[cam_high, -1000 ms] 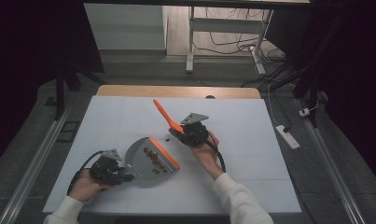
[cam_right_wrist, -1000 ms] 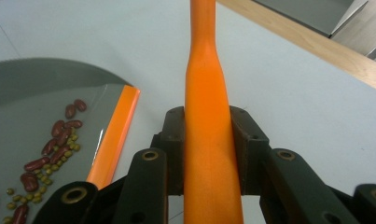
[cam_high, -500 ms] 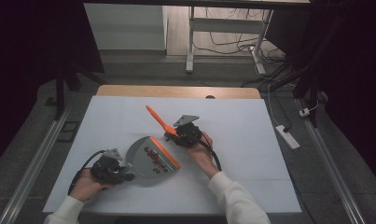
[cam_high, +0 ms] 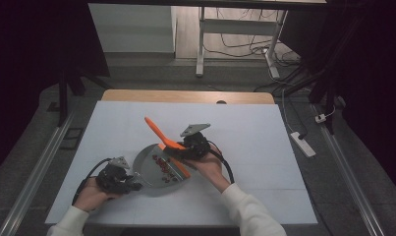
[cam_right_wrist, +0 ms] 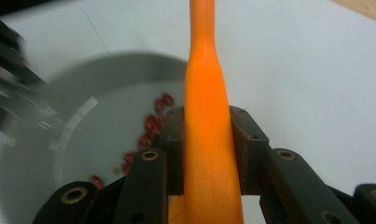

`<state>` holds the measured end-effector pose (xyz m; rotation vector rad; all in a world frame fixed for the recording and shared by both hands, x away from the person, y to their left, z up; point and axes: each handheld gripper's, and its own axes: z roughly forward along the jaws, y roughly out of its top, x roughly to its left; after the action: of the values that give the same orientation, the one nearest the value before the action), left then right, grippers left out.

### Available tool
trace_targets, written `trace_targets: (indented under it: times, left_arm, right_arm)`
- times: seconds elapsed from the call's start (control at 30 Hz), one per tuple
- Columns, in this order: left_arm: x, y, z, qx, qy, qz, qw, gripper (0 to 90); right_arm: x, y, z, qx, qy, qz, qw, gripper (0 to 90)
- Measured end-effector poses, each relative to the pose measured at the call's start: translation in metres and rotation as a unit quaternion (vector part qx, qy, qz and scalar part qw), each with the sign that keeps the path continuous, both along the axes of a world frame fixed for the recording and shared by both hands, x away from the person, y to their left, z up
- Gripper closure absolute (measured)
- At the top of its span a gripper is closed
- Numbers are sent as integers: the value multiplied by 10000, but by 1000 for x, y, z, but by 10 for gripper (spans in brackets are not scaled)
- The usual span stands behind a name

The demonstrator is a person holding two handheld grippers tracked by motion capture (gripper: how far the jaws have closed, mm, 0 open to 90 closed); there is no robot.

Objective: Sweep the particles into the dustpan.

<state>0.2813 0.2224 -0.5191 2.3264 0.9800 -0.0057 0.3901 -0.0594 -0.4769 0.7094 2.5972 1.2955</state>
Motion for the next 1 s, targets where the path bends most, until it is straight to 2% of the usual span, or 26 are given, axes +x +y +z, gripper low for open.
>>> trace_targets:
  times: [0.03, 0.2, 0.3, 0.37, 0.5, 0.63, 0.8, 0.93, 1.0]
  left_arm:
    - [0, 0, 0, -5, 0, 4, 10000, 616]
    - [0, 0, -1, -17, 5, -9, 10000, 616]
    - [0, 0, -1, -20, 1, -13, 10000, 616]
    - [0, 0, -1, -20, -1, -15, 10000, 616]
    - [0, 0, -1, -26, -4, -12, 10000, 616]
    - [0, 1, -2, -11, -16, -39, 10000, 616]
    - [0, 0, -2, -5, -27, -36, 10000, 616]
    - [0, 0, -2, -15, -19, -30, 10000, 616]
    - [0, 0, -2, -21, -18, -22, 10000, 616]
  right_arm:
    - [1, -3, 3, 60, -2, -71, 10000, 694]
    - [7, -24, 13, 31, -379, -546, 9978, 694]
    - [12, -37, 18, -65, -695, -886, 9936, 694]
    - [17, -44, 19, -106, -798, -1066, 9910, 694]
    - [25, -55, 15, -196, -817, -1292, 9881, 694]
    - [31, -63, 10, -156, -646, -1395, 9880, 694]
    - [34, -64, 2, -300, -528, -1415, 9881, 694]
    - [33, -56, -10, -436, -303, -1271, 9905, 694]
    - [28, -50, -14, -304, -184, -1092, 9934, 694]
